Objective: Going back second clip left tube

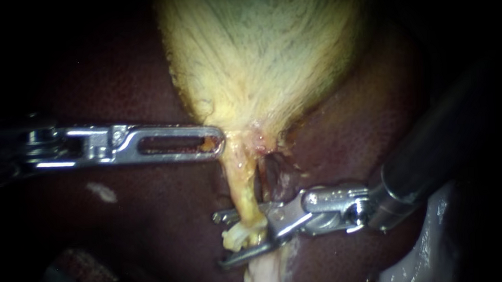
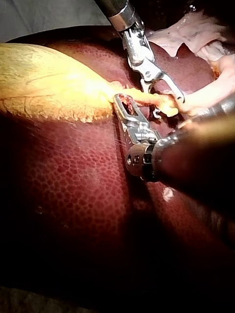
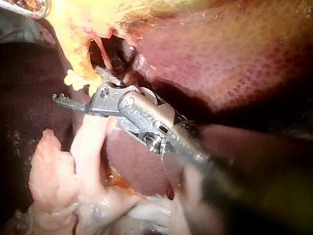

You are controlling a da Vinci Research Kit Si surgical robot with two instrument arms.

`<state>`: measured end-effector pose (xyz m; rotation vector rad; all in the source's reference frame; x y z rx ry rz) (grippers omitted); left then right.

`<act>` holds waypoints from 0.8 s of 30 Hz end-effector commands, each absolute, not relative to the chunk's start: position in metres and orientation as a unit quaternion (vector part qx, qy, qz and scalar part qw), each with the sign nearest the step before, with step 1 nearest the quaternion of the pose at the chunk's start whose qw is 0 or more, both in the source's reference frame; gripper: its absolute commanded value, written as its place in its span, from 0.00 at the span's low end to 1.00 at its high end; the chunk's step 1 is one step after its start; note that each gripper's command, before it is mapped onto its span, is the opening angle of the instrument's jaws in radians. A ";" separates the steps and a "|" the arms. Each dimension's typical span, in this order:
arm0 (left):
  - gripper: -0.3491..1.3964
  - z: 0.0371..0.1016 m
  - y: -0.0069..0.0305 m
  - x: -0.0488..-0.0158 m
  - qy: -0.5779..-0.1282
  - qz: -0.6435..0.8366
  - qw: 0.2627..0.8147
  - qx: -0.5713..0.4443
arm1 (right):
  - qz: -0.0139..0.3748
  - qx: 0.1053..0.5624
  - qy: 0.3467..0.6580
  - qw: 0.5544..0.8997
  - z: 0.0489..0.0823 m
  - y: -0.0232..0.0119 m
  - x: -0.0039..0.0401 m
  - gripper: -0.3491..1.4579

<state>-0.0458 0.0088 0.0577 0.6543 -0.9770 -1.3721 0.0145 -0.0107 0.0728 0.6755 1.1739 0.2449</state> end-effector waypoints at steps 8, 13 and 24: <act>0.00 0.0577 0.0087 -0.0457 -0.425 -0.596 0.619 0.285 | 0.113 0.299 0.545 0.775 0.0710 -0.0087 0.0104 0.52; 0.00 0.0578 0.0086 -0.0457 -0.425 -0.596 0.619 0.284 | 0.099 0.281 0.551 0.779 0.0690 -0.0082 0.0085 0.52; 0.00 0.0580 0.0086 -0.0458 -0.425 -0.596 0.619 0.284 | 0.033 0.207 0.567 0.796 0.0643 -0.0043 0.0039 0.52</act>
